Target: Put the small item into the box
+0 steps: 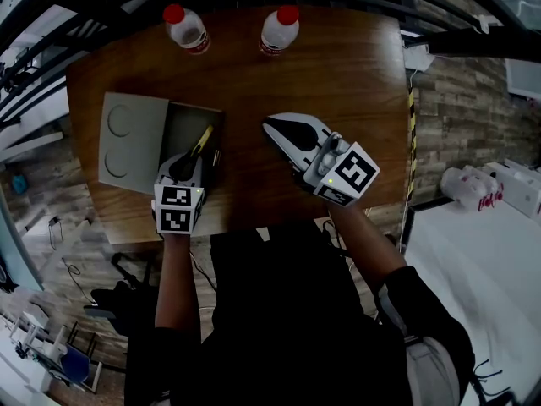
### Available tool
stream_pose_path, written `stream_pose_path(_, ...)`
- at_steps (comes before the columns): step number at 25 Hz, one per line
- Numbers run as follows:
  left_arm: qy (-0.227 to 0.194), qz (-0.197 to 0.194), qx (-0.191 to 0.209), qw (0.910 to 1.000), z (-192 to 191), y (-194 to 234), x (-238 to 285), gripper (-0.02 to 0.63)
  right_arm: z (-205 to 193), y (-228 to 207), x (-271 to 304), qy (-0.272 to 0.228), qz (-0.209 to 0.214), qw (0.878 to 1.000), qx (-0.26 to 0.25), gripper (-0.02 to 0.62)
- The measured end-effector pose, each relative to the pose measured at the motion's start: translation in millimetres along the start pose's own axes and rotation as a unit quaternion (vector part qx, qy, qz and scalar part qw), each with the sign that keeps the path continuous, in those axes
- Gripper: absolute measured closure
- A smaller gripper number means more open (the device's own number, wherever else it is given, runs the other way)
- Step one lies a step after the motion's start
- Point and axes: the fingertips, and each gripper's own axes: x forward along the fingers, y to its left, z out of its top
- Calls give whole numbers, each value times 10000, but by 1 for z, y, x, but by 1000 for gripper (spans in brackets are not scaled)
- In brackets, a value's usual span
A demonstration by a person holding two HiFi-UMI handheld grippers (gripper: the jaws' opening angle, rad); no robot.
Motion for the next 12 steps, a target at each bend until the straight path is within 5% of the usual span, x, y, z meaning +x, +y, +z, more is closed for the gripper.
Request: stream_pose_path(12,683,17,279,9973,-23,-5,17,534,-8,-6,-9,30,-145,9999,-15,586)
